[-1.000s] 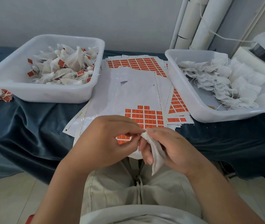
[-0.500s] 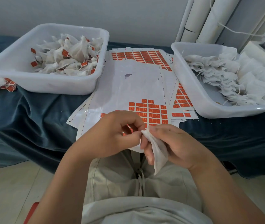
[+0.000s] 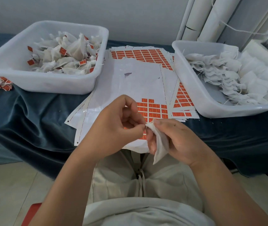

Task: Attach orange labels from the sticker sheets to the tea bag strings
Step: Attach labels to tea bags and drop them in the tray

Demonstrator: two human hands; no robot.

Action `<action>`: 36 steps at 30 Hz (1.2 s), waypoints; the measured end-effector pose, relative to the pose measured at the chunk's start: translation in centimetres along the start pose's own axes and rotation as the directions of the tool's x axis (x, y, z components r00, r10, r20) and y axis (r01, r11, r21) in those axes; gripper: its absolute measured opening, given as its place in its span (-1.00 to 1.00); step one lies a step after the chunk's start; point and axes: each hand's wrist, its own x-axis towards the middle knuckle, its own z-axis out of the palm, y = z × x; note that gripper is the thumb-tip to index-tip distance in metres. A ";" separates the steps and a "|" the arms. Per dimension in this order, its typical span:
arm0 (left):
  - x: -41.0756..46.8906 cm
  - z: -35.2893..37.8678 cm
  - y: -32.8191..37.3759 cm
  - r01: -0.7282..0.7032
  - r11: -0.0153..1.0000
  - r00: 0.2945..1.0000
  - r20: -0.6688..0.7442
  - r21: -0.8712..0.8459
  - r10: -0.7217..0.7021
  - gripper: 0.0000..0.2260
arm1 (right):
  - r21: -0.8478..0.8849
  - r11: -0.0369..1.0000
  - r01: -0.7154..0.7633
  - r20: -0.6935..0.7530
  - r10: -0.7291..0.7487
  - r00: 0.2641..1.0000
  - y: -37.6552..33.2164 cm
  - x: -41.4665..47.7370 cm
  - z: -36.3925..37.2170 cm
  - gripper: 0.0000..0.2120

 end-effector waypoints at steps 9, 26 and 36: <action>0.4 0.5 -1.0 0.246 0.847 0.958 0.251 -0.471 -0.139 -0.64 | 0.465 0.879 -0.108 0.259 -0.018 0.966 1.0 0.1 0.7 -0.64; -0.4 0.9 0.9 -0.283 0.748 0.950 0.067 0.600 0.305 -0.87 | 0.385 0.922 0.041 -0.101 -0.002 0.995 1.2 0.8 1.0 -0.55; -0.3 0.6 0.8 -0.322 0.618 0.927 0.106 0.717 0.360 -0.88 | 0.207 0.977 0.056 -0.136 -0.028 0.990 1.7 0.9 0.8 -0.60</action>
